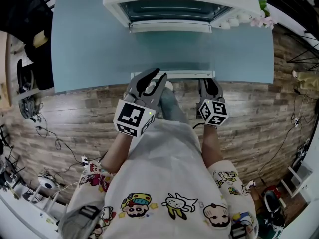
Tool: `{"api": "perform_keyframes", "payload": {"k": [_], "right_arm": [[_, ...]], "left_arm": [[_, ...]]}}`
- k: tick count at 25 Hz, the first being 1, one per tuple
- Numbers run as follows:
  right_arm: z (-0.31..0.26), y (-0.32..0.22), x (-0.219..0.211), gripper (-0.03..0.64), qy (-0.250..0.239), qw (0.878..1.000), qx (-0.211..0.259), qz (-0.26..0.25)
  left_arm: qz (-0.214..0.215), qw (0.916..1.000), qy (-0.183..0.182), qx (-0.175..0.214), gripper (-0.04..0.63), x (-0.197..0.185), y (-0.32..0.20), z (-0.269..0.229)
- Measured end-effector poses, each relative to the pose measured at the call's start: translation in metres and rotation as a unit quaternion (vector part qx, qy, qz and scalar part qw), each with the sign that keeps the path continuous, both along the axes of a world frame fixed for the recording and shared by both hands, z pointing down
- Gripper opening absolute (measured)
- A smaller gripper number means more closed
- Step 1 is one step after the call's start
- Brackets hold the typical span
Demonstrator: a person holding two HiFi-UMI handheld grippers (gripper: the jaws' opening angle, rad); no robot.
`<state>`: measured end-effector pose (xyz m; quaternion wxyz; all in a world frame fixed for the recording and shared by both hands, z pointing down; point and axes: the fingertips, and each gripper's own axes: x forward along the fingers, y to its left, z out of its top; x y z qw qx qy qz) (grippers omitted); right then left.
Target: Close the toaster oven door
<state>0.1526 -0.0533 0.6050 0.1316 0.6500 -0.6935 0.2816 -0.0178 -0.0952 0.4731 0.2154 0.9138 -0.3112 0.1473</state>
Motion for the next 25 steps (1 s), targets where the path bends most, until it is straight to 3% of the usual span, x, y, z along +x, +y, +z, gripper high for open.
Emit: {"api": "perform_keyframes", "payload": {"k": [11,25], "right_arm": [[-0.016,0.000,0.001,0.103,0.003,1.000,0.009,0.006],[-0.059,-0.003,0.003,0.102,0.000,0.999,0.043,0.007]], "left_arm": [[0.004,1.0000,0.004,0.006,0.080,-0.002,0.001,-0.005],[0.007,0.9987,0.024,0.045,0.079,0.000,0.001,-0.049]]}}
